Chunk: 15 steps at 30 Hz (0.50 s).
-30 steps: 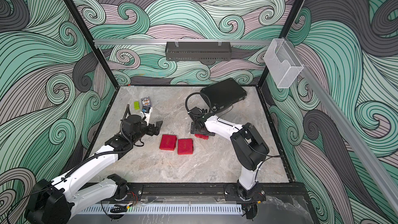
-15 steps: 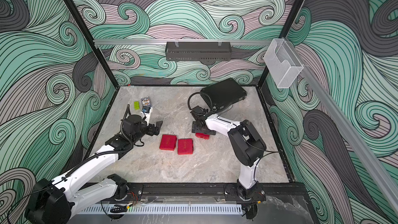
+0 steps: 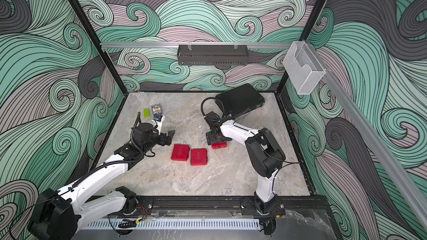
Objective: Take the necklace out of the lift-off lid jewelry box
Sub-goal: Pick up the jewelry box from the center of the board.
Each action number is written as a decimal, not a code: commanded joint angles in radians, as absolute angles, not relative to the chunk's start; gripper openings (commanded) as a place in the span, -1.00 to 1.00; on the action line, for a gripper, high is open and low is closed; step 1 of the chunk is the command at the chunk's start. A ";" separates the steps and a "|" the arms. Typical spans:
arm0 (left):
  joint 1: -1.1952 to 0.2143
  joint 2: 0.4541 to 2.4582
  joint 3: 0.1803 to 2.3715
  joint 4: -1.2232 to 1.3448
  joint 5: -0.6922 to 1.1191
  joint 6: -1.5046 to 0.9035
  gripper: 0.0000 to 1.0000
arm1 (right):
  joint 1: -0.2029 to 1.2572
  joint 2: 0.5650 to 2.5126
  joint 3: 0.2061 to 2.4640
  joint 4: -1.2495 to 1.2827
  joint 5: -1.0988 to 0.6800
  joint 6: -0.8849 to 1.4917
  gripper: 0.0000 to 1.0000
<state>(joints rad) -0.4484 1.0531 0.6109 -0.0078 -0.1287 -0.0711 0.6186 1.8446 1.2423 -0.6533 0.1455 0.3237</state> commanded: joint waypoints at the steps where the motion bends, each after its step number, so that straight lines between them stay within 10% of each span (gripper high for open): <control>1: -0.456 1.057 0.623 -0.021 -0.138 -0.077 0.93 | 0.617 1.832 1.269 -0.715 0.106 0.229 0.88; 15: -0.456 1.068 0.625 -0.028 -0.133 -0.077 0.93 | 0.609 1.878 1.375 -0.867 0.053 0.215 0.98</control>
